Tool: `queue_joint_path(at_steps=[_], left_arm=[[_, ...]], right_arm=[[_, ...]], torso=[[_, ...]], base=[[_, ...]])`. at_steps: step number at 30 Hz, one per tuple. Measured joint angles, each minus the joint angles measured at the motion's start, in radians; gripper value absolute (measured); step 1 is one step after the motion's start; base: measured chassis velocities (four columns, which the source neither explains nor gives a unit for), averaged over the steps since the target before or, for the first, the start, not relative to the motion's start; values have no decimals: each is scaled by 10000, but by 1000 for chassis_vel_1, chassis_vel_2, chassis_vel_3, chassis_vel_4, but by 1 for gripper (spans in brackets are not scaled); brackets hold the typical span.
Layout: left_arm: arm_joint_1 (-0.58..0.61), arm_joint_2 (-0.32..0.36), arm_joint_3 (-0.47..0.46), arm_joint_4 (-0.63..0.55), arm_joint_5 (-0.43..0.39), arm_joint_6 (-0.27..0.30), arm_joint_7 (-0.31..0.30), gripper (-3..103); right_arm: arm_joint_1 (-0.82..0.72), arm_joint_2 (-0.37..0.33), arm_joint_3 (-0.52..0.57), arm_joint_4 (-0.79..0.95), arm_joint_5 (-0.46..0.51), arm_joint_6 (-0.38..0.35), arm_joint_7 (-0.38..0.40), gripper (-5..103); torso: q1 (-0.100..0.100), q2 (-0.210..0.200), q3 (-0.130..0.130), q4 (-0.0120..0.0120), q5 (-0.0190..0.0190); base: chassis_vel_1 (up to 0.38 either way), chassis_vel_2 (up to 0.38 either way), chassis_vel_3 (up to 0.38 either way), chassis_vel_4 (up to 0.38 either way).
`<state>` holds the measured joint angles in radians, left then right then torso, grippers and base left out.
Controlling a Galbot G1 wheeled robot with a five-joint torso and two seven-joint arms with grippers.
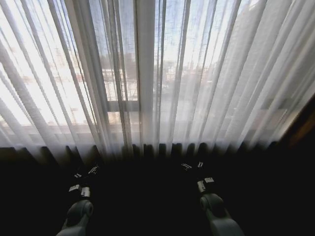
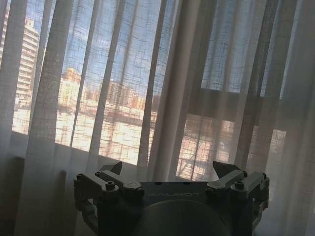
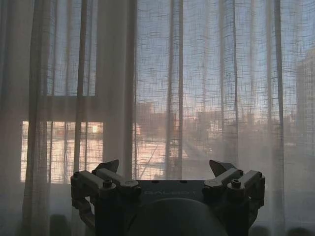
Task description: Open the curtains by pulling them apart, changing their state from closed to fully open.
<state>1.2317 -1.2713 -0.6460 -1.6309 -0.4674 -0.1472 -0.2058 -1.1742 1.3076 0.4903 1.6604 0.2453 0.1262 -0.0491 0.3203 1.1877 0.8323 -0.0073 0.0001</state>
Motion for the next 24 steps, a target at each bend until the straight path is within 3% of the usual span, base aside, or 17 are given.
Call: queue_joint_path(at_steps=[9,24], left_arm=[[0,0,0,0,0,0,0,100],[-1,0,-1,0,0,0,0,100]], right_arm=[[54,-13,10,-62,19,14,0,100],[58,-25,38,-150,61,99,53,100]], torso=[[1,0,1,-2,1],[8,-4,3,3,2]], base=[[-200,216,181,-216],[-307,291,310,-304]])
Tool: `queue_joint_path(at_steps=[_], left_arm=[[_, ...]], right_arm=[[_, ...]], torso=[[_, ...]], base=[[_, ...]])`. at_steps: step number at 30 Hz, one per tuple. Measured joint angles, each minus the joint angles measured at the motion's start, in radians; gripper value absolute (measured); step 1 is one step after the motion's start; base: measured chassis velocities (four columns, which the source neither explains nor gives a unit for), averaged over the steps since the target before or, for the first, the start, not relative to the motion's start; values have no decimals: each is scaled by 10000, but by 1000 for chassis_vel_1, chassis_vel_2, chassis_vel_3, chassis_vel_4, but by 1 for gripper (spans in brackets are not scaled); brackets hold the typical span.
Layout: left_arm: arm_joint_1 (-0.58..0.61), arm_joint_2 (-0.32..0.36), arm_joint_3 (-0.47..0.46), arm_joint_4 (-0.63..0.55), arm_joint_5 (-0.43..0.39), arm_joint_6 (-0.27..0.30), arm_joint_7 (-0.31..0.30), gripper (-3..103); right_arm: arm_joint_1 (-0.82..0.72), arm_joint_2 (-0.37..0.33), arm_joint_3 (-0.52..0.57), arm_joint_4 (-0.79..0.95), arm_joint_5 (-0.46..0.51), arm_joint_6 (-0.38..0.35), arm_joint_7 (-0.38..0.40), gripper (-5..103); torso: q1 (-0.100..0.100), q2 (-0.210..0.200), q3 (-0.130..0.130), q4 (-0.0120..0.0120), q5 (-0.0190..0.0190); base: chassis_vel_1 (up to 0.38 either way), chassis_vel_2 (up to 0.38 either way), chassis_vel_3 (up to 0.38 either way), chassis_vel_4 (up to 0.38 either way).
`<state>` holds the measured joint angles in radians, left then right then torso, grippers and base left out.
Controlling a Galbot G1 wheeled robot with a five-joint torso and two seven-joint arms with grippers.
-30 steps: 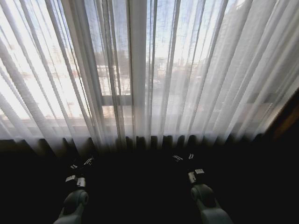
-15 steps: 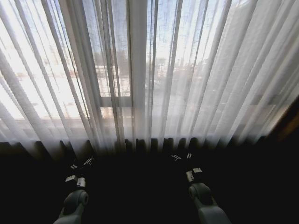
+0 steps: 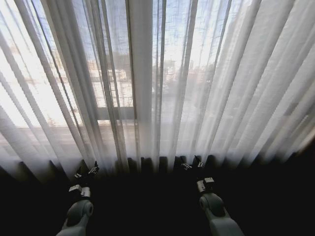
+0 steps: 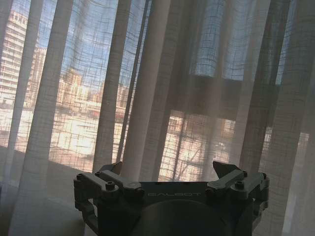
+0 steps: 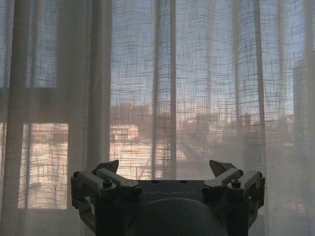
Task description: Open the curtains by pulling them apart, changing their state from closed to fully open.
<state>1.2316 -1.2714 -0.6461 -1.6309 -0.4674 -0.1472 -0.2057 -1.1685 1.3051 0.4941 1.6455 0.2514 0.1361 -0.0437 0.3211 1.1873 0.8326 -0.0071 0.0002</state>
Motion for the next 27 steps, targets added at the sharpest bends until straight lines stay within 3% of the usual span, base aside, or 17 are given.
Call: queue_joint_path(at_steps=[18,27], left_arm=[[2,0,1,0,0,0,0,100],[1,0,1,0,0,0,0,100]], right_arm=[[253,202,-190,-301,-448,186,-250,100],[263,217,-216,-372,-200,439,-132,100]], torso=[[-8,3,-2,-2,-3],[-5,2,-1,-3,-3]], base=[[-23,23,13,-29],[-152,154,160,-140]])
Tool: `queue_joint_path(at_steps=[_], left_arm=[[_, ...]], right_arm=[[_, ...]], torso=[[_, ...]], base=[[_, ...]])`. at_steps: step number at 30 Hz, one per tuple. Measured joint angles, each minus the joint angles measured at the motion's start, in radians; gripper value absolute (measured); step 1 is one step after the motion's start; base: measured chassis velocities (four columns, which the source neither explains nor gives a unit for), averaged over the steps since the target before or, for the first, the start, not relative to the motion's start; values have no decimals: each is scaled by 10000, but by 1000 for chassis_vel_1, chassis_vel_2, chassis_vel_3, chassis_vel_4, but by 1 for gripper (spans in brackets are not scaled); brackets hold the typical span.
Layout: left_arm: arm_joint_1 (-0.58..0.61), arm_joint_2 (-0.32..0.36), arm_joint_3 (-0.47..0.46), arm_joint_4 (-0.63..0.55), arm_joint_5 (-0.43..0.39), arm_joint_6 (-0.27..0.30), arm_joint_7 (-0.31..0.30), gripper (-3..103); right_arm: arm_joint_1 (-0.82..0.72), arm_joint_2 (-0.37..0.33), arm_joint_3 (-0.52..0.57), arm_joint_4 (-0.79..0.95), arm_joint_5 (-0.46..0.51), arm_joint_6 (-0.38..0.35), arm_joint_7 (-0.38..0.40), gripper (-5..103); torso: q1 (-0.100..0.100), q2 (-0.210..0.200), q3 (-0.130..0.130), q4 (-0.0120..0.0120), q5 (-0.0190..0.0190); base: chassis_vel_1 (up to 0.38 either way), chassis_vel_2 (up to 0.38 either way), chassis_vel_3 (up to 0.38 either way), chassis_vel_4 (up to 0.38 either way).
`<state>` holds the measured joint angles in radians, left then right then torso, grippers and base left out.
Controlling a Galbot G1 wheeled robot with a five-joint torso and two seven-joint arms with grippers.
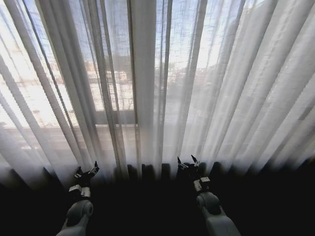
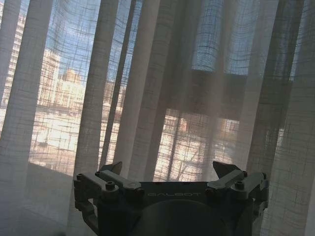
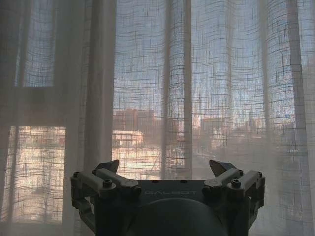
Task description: Open the curtains by pulling them apart, changing their state from closed to fully open.
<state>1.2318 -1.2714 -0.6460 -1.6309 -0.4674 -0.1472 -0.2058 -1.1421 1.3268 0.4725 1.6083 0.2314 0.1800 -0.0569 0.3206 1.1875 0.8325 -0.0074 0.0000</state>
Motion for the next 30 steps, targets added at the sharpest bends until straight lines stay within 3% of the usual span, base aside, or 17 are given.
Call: queue_joint_path(at_steps=[16,30], left_arm=[[1,0,0,0,0,-1,0,100],[-2,0,0,0,0,-1,0,100]], right_arm=[[162,69,4,-73,-310,-37,-191,100],[555,65,-188,-369,-702,102,362,100]], torso=[[-12,7,-5,1,1],[15,-6,5,-1,0]], base=[[-39,34,44,-38],[-102,117,98,-106]])
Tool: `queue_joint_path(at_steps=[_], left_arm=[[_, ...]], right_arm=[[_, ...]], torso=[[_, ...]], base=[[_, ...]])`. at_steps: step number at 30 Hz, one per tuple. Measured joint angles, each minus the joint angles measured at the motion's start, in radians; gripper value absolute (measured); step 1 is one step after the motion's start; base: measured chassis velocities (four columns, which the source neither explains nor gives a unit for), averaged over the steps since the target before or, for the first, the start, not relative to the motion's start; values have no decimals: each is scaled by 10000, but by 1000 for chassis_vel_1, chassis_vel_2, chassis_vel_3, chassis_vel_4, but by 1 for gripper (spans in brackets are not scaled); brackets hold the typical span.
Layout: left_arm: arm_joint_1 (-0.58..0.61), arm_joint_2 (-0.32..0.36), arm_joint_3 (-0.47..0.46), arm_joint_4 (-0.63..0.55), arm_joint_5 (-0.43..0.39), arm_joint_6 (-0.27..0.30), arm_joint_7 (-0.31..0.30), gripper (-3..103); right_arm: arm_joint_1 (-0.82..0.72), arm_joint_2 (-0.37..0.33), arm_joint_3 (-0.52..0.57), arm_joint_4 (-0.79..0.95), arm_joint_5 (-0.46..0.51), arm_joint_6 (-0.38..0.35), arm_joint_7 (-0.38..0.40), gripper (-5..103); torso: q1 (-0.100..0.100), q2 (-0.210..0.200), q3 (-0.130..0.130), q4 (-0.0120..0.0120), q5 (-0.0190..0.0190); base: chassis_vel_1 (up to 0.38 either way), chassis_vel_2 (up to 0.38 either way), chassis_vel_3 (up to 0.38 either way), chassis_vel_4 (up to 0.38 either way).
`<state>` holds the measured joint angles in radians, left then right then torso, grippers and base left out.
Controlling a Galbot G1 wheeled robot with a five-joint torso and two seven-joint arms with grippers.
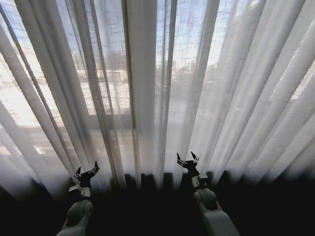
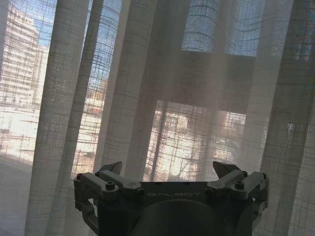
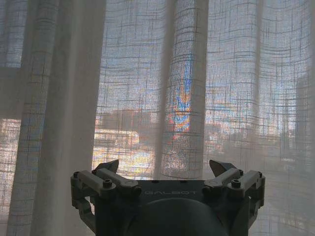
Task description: Open the curtains by pulling them apart, changing their state from closed to fully open.
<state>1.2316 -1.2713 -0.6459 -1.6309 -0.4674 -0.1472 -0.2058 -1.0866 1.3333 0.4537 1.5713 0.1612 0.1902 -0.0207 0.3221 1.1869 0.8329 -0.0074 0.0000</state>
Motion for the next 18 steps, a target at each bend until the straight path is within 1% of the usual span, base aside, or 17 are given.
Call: queue_joint_path(at_steps=[3,12,18], left_arm=[[1,0,-1,0,0,0,0,100],[2,0,0,0,0,0,1,100],[2,0,0,0,0,0,1,100]], right_arm=[[210,-28,-100,-235,-194,12,123,100],[882,-51,-374,-865,-383,-86,378,100],[1558,93,-640,-1657,-529,-129,520,100]], torso=[[-19,6,-7,-1,0],[-19,9,-6,0,1],[-13,5,-4,1,1]], base=[[0,0,0,0],[9,-10,-5,19],[0,0,0,0]])
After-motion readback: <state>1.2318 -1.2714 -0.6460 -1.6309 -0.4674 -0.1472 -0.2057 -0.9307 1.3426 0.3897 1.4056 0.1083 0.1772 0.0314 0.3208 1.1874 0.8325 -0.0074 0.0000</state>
